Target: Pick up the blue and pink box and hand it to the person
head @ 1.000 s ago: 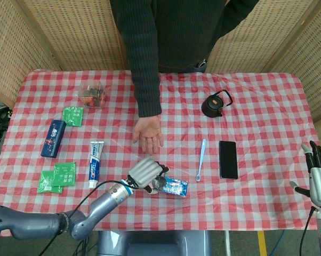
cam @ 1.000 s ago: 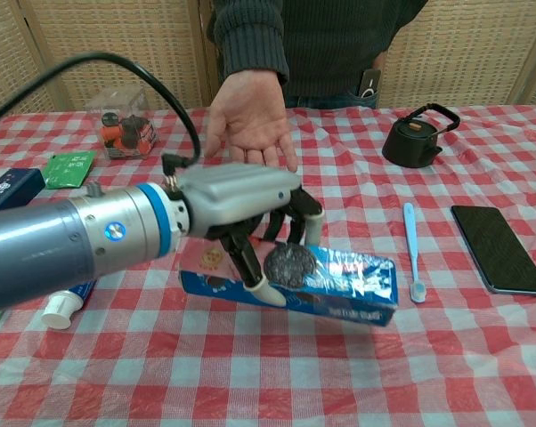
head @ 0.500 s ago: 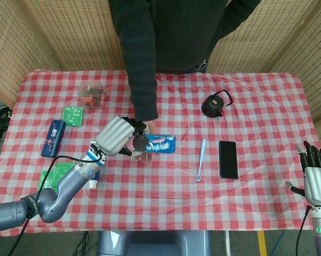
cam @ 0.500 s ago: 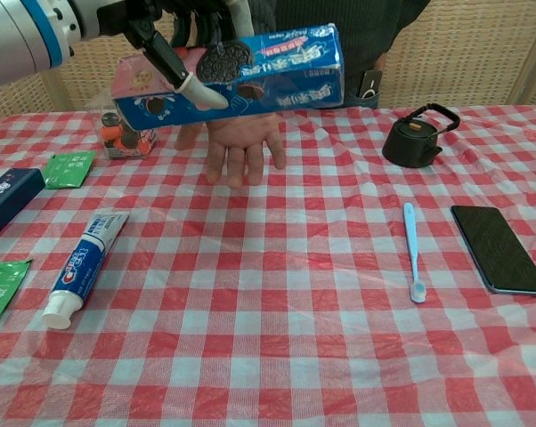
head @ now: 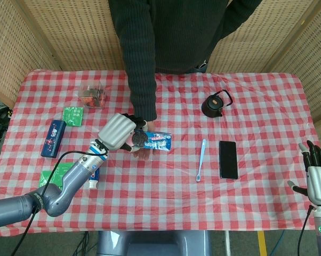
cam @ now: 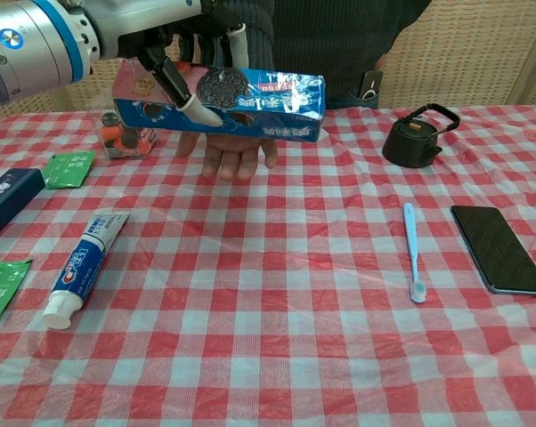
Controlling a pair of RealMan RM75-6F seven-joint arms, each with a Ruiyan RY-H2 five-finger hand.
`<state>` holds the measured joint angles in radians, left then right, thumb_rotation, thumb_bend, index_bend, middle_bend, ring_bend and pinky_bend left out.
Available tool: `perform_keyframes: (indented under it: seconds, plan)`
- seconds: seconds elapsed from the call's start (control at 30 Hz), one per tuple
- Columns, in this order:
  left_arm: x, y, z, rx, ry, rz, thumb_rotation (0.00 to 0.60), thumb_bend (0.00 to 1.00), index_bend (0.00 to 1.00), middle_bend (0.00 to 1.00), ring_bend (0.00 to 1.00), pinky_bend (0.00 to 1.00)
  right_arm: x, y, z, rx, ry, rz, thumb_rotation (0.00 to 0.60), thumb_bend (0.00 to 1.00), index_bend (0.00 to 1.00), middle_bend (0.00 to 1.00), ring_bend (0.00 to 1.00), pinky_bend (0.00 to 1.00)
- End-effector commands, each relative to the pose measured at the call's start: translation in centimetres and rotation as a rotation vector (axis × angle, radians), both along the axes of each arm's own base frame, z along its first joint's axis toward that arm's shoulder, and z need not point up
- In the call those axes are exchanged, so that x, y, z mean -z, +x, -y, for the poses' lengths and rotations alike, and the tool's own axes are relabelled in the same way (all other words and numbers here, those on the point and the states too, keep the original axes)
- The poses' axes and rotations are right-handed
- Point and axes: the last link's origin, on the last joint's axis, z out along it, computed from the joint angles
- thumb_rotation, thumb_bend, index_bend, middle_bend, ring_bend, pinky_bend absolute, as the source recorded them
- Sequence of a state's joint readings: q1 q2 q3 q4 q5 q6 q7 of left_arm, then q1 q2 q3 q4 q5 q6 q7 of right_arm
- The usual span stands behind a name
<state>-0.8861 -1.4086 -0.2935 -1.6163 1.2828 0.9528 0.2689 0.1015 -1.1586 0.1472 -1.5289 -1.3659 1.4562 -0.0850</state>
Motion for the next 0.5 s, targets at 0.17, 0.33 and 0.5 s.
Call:
perform_keyframes:
  seconds: [0.17, 0.33, 0.5]
  plan:
    - [-1.4, 0.7, 1.0, -0.017, 0.014, -0.003, 0.6, 0.0, 0.0, 0.0, 0.0, 0.03, 0.0, 0.1, -0.1, -0.003, 0.001, 0.0, 0.6, 0.0, 0.02, 0.0, 0.0, 0.0]
    - [-3.5, 1.1, 1.6, -0.016, 0.047, 0.019, 0.6, 0.0, 0.0, 0.0, 0.0, 0.02, 0.0, 0.2, -0.1, -0.005, 0.002, 0.001, 0.6, 0.0, 0.02, 0.0, 0.0, 0.0]
    - [-7.0, 0.6, 2.1, -0.033, 0.119, 0.064, 0.6, 0.0, 0.0, 0.0, 0.0, 0.0, 0.0, 0.4, -0.3, -0.013, 0.004, 0.005, 0.6, 0.0, 0.02, 0.0, 0.0, 0.0]
